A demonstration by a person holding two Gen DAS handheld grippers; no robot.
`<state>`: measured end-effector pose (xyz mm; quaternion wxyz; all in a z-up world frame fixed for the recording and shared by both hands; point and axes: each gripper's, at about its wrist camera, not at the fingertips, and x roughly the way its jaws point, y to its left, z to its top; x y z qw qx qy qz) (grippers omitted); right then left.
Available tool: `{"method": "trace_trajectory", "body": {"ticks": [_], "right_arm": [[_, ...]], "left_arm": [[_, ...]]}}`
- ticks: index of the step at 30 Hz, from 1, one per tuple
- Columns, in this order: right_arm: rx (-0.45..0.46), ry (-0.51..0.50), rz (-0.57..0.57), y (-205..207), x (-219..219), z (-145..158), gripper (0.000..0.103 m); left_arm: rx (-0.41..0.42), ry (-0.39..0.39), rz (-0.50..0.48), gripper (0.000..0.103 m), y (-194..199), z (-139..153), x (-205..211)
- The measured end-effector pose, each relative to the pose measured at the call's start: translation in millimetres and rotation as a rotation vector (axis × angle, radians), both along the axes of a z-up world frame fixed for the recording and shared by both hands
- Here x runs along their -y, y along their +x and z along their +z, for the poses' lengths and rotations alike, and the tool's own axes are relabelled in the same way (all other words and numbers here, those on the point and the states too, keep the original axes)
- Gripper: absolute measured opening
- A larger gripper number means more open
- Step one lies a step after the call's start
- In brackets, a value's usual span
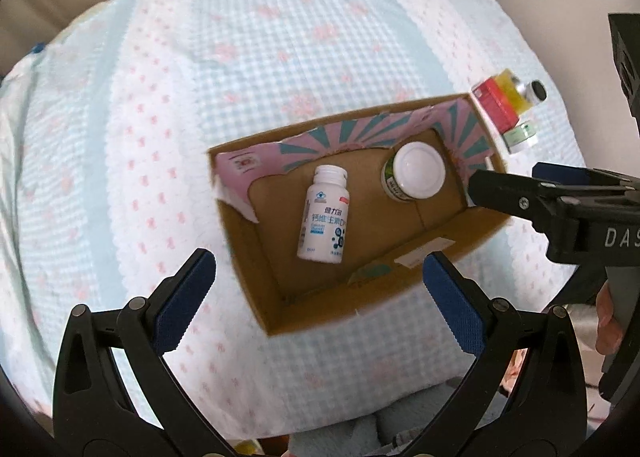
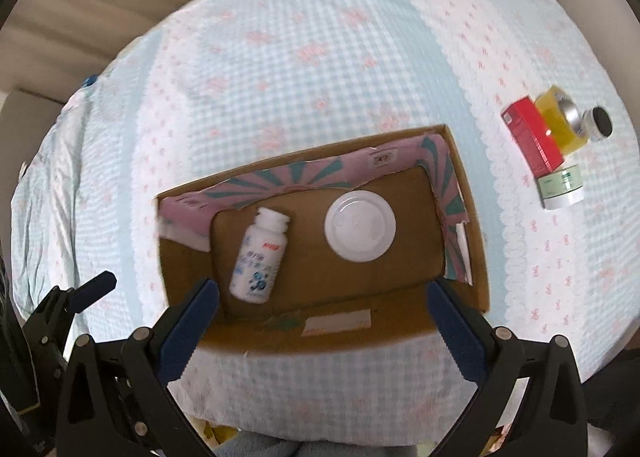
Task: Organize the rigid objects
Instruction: 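Release bottle and jar into the box and lift both tools, then grasp the red box with left tool while right tool grasps black-lidded jar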
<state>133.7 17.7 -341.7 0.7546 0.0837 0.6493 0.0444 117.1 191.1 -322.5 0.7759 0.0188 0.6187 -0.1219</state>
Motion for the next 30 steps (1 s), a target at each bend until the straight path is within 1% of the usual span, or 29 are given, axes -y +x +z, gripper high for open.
{"method": "trace_trajectory", "body": {"ticks": [5,9,13,16,18,20,22,25,27,30], "right_arm": [[0.058,-0.018,0.012,-21,0,41,0.103],[0.125,-0.05,0.011,-36,10,77,0.103],[0.18,-0.074,-0.004,-51,27,109,0.103],[0.244,-0.078,-0.031,-61,47,132,0.103],[0.283,-0.086,-0.052,-68,66,147,0.103],[0.302,-0.09,-0.061,-72,82,155,0.103],[0.319,-0.085,-0.076,-74,106,163,0.103],[0.343,-0.064,-0.089,-80,140,170,0.103],[0.359,-0.054,-0.085,-82,172,172,0.103],[0.374,-0.037,-0.049,-82,218,170,0.103]], "left_arm": [[0.031,-0.028,0.048,0.103,-25,36,-18],[0.092,-0.05,0.083,0.103,-42,67,-26],[0.151,-0.059,0.092,0.103,-53,92,-19],[0.193,-0.071,0.096,0.103,-59,111,-8],[0.219,-0.075,0.097,0.103,-60,123,4],[0.242,-0.073,0.101,0.103,-61,132,16],[0.274,-0.08,0.111,0.103,-61,142,33],[0.298,-0.09,0.129,0.103,-59,151,61],[0.305,-0.096,0.151,0.103,-57,154,88],[0.308,-0.092,0.2,0.103,-52,155,132]]}}
